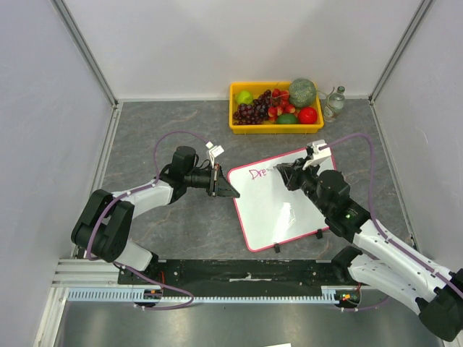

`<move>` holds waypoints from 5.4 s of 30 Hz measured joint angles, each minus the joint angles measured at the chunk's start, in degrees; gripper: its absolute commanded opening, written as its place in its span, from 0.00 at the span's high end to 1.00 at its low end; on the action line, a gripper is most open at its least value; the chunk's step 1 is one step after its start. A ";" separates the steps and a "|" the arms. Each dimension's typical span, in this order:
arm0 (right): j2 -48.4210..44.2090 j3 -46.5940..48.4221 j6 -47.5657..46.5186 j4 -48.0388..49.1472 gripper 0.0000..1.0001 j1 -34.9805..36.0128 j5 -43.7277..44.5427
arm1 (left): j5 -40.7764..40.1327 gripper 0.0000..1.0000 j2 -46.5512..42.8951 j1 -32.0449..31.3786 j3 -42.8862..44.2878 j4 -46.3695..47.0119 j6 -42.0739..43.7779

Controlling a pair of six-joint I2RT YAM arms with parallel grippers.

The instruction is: Write a sentence on the whiteboard

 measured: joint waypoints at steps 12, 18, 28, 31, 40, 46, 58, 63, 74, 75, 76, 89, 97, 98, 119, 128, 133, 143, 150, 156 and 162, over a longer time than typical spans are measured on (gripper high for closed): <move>-1.88 -1.73 0.00 -0.50 1.00 0.00 -2.27 | 0.02 0.98 0.00 0.00 0.00 0.00 0.00; -3.21 -2.64 0.00 -1.07 1.00 0.00 -2.16 | 0.00 0.98 0.00 0.00 0.00 0.00 0.00; -2.45 -2.67 0.61 0.37 1.00 0.00 -0.31 | -0.04 0.98 0.00 0.00 0.00 -0.02 0.00; -1.75 -2.64 0.63 1.64 1.00 0.00 0.24 | -0.04 0.98 0.00 0.00 0.00 -0.04 0.00; -0.72 -1.99 0.57 2.58 1.00 0.00 1.33 | -0.04 0.98 0.00 0.00 0.00 -0.04 0.00; -0.87 -1.99 0.55 2.45 1.00 0.00 1.16 | -0.04 0.98 0.00 0.00 0.00 -0.04 0.00; -3.76 -3.19 0.35 -0.15 1.00 0.00 0.70 | 0.00 0.98 0.00 0.00 0.00 -0.02 0.00; -5.01 -3.67 0.37 -1.36 1.00 0.00 0.72 | -0.02 0.98 0.00 0.00 0.00 -0.02 0.00; -3.93 -1.88 0.11 -2.38 1.00 -0.02 1.01 | 0.02 0.98 -0.02 0.00 0.00 -0.02 0.00; -3.67 -1.51 0.00 -2.38 1.00 -0.02 1.07 | 0.02 0.98 -0.04 0.00 0.00 -0.02 0.00; -3.41 -1.03 -0.07 -2.40 1.00 -0.02 1.18 | 0.02 0.98 -0.04 0.00 0.00 -0.02 0.00; -1.40 1.51 -1.14 -2.25 1.00 -0.13 2.34 | 0.02 0.98 -0.07 0.00 0.00 -0.02 0.02; -0.50 0.79 -1.16 -1.97 1.00 -0.24 2.34 | 0.00 0.98 -0.07 0.00 0.00 -0.02 0.00; -0.50 0.59 -1.16 -1.64 1.00 -0.24 2.34 | -0.02 0.98 -0.07 0.00 0.00 -0.07 0.00; -4.70 -3.06 -0.98 -1.53 1.00 -0.28 1.66 | -0.02 0.98 -0.07 0.00 0.00 -0.07 0.00; -3.13 -2.67 -0.98 -0.57 1.00 -0.28 2.16 | -0.17 0.98 -0.07 0.00 0.00 -0.22 0.00; -1.66 -1.57 -0.98 0.39 1.00 -0.28 2.73 | -0.17 0.98 -0.07 0.00 0.00 -0.22 -0.02; -1.33 -1.27 -0.92 0.57 1.00 -0.46 3.04 | -0.17 0.98 -0.07 0.00 0.00 -0.22 -0.02; -2.43 -1.29 -0.94 -0.37 1.00 -0.98 3.69 | -0.13 0.98 -0.17 0.00 -0.02 -0.20 0.00; -3.41 -1.68 -0.94 -1.46 1.00 -0.98 3.58 | -0.13 0.98 -0.17 0.00 0.00 -0.20 0.00; -5.75 -3.06 -0.90 -2.75 1.00 -0.98 3.34 | -0.15 0.98 -0.17 0.00 0.00 -0.20 0.00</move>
